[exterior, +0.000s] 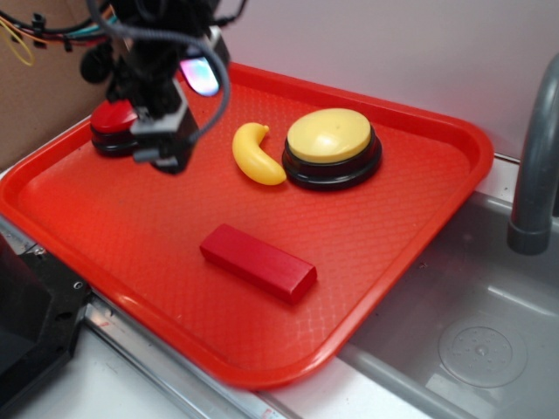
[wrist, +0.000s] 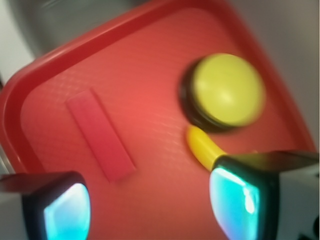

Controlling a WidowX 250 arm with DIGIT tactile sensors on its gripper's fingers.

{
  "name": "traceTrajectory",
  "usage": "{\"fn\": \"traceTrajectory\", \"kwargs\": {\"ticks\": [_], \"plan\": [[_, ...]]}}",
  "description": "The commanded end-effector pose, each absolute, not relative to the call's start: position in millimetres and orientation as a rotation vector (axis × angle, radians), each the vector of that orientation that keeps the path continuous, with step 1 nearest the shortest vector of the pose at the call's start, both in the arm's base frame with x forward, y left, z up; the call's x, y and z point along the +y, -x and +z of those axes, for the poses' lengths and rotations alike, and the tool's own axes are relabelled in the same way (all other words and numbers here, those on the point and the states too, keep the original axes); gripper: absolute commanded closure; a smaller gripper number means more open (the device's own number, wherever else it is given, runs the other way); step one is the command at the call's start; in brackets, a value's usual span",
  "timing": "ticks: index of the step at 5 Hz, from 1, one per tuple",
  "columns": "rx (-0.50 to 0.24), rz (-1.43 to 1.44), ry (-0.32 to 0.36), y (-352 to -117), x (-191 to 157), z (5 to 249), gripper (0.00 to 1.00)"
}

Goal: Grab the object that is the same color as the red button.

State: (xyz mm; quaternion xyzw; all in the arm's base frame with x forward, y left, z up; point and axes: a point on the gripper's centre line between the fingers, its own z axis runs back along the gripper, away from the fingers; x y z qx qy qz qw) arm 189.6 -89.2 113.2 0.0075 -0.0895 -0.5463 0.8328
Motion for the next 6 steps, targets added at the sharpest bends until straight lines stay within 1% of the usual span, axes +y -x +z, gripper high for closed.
{"fn": "traceTrajectory", "kwargs": {"ticks": [1, 2, 3, 4, 5, 6], "plan": [[-0.144, -1.409, -0.016, -176, -116, 68, 0.00], [-0.122, -1.454, -0.042, -173, -121, 48, 0.00], [-0.095, -1.491, 0.003, -171, -126, 31, 0.00], [-0.081, -1.498, -0.007, -170, -128, 23, 0.00], [-0.091, -1.504, -0.005, -171, -127, 23, 1.00], [-0.071, -1.498, -0.030, -172, -128, 21, 1.00]]}}
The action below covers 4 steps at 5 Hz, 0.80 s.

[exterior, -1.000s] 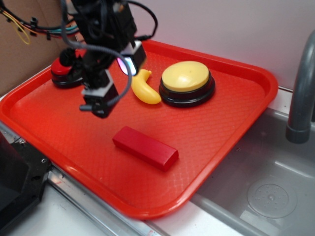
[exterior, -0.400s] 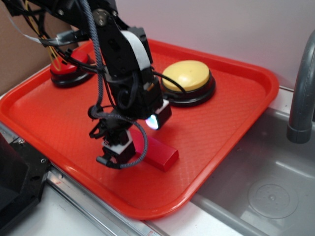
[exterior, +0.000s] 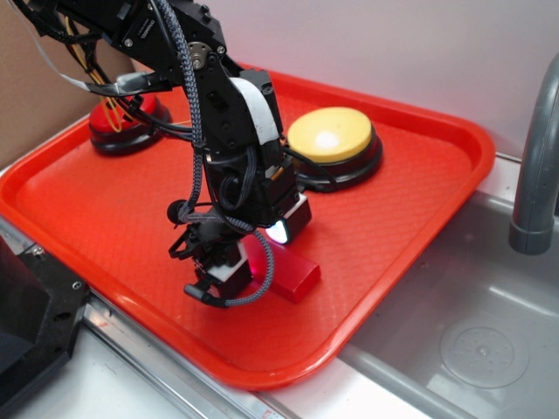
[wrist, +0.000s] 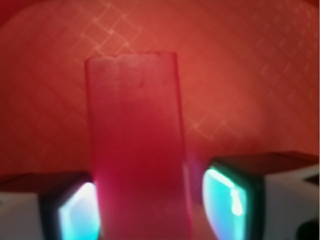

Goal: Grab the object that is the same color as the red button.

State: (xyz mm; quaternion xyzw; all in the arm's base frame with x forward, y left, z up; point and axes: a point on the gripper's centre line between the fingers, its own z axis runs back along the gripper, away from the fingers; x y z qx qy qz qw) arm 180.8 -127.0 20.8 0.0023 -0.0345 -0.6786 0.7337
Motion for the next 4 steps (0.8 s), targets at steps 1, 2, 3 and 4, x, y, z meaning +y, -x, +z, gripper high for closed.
{"fn": "traceTrajectory", "kwargs": {"ticks": [1, 2, 3, 4], "plan": [[-0.063, -1.433, -0.028, -175, -126, 37, 1.00], [-0.054, -1.183, -0.051, -183, -117, 82, 1.00], [-0.061, -0.933, -0.104, -184, -102, 122, 1.00], [-0.075, -0.680, -0.178, -180, -83, 156, 1.00]]}}
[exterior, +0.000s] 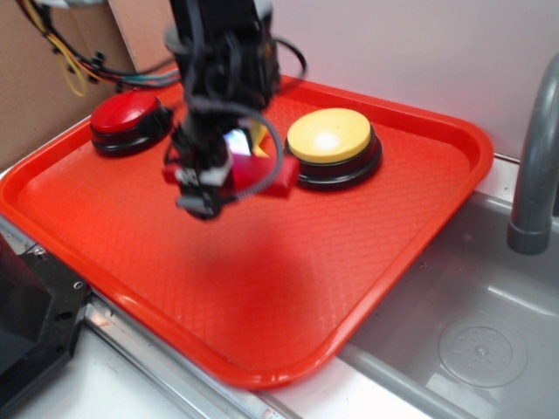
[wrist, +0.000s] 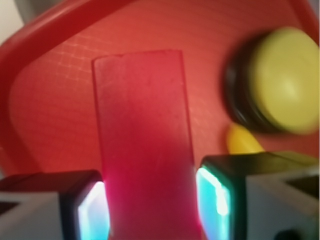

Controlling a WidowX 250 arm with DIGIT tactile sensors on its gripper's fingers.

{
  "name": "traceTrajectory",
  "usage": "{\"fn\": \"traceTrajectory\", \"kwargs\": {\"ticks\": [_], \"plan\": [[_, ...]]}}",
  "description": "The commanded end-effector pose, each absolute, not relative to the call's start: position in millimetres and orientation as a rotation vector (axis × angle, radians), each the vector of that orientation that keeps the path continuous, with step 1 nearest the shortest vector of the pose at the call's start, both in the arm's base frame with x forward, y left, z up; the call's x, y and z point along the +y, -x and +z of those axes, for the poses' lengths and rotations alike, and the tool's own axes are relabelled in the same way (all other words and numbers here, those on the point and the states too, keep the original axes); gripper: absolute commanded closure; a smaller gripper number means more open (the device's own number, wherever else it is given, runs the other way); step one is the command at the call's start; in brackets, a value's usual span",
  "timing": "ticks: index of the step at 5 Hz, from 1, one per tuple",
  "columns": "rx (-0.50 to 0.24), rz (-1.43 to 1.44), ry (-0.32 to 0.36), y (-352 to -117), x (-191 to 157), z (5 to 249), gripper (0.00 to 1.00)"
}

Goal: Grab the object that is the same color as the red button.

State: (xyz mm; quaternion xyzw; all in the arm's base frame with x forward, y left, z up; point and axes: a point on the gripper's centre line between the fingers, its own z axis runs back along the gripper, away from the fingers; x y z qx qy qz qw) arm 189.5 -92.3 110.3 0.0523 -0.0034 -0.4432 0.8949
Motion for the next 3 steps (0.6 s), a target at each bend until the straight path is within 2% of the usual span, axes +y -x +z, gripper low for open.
{"fn": "traceTrajectory", "kwargs": {"ticks": [1, 2, 3], "plan": [[-0.103, -0.426, -0.125, -176, -57, 196, 1.00], [-0.084, -0.168, 0.006, -164, -36, 218, 1.00], [-0.094, 0.007, 0.039, -158, -24, 222, 1.00]]}}
